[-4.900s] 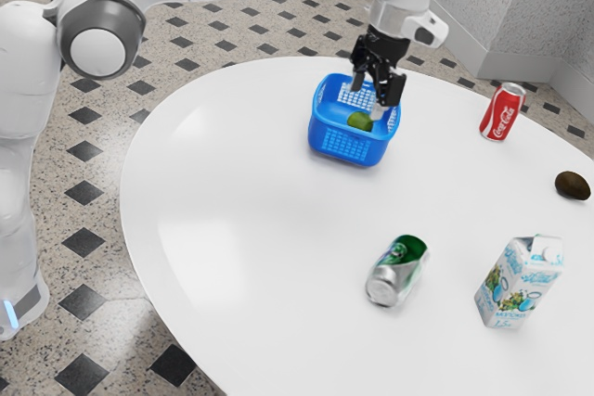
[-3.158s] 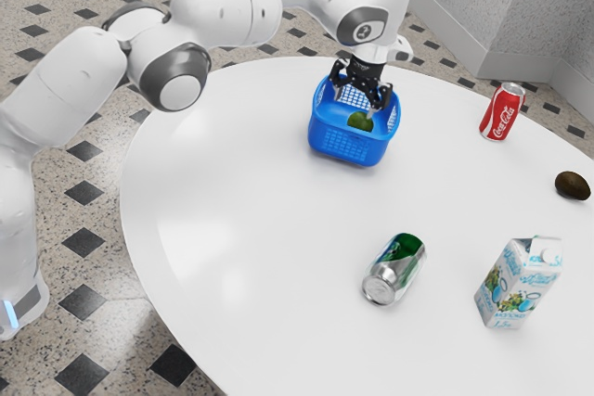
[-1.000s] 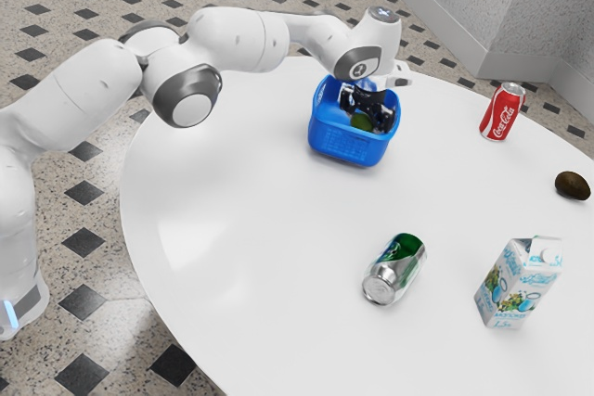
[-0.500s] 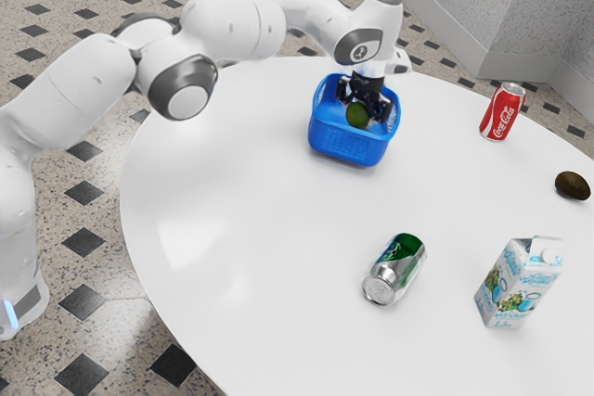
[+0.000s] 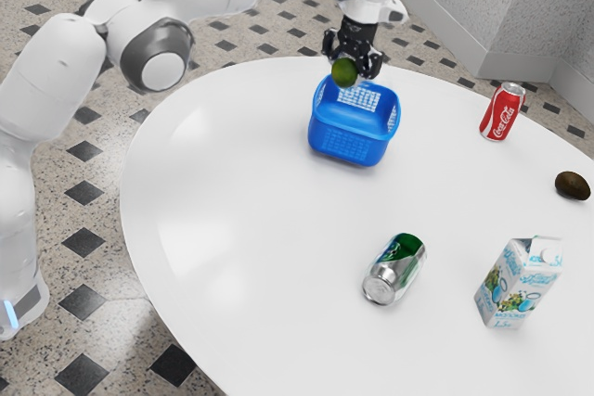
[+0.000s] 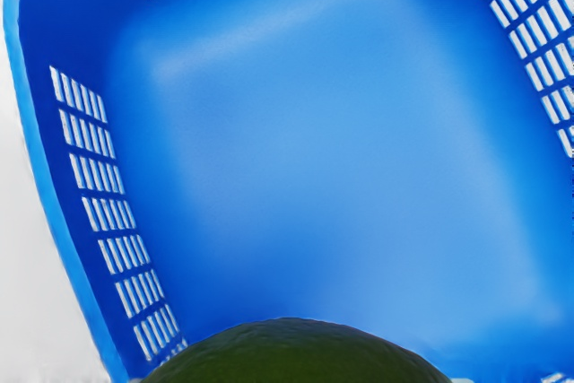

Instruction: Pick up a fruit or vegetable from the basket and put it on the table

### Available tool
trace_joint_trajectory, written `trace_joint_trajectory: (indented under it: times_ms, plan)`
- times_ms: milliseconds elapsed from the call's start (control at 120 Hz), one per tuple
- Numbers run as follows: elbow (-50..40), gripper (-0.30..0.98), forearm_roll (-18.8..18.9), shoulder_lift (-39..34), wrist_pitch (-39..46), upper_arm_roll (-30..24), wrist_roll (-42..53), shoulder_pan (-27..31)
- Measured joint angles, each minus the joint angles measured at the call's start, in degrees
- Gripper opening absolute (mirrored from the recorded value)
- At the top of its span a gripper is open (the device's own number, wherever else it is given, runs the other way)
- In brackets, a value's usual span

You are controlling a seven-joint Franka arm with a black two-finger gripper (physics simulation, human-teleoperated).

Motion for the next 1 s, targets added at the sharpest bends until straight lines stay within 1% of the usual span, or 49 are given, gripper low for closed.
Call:
trace_joint_trajectory:
  times_ms: [50, 100, 158, 258, 308, 417, 550, 625, 717, 842, 1000]
  plan:
    - [-3.25, 0.34, -0.08, -2.86, -2.31, -0.14, 0.02, -0.25]
    - [-10.59, 0.34, -0.1, -8.05, -2.98, -0.3, 0.04, -0.57]
    - [-17.22, 0.34, -0.02, -12.52, -3.09, -0.59, -0.03, -1.78]
    - [-25.45, 0.33, 0.35, -17.59, -2.42, -0.9, -0.48, -5.07]
    - [-27.75, 0.33, 0.74, -18.76, -1.71, -1.21, -0.81, -6.48]
    - [-29.06, 0.33, 1.77, -19.36, -0.53, -1.57, -1.74, -10.54]
    - [-29.25, 0.34, 2.42, -19.37, 0.28, -1.61, -2.71, -10.87]
    - [-29.31, 0.48, 2.48, -19.29, 0.54, -1.63, -3.3, -10.76]
    - [-29.46, 0.58, 2.49, -19.27, 0.75, -1.65, -3.94, -10.79]
    - [-29.86, 0.64, 2.49, -19.34, 0.89, -1.72, -4.66, -10.8]
    - [-30.08, 0.67, 2.28, -19.59, 0.36, -3.04, -5.37, -11.51]
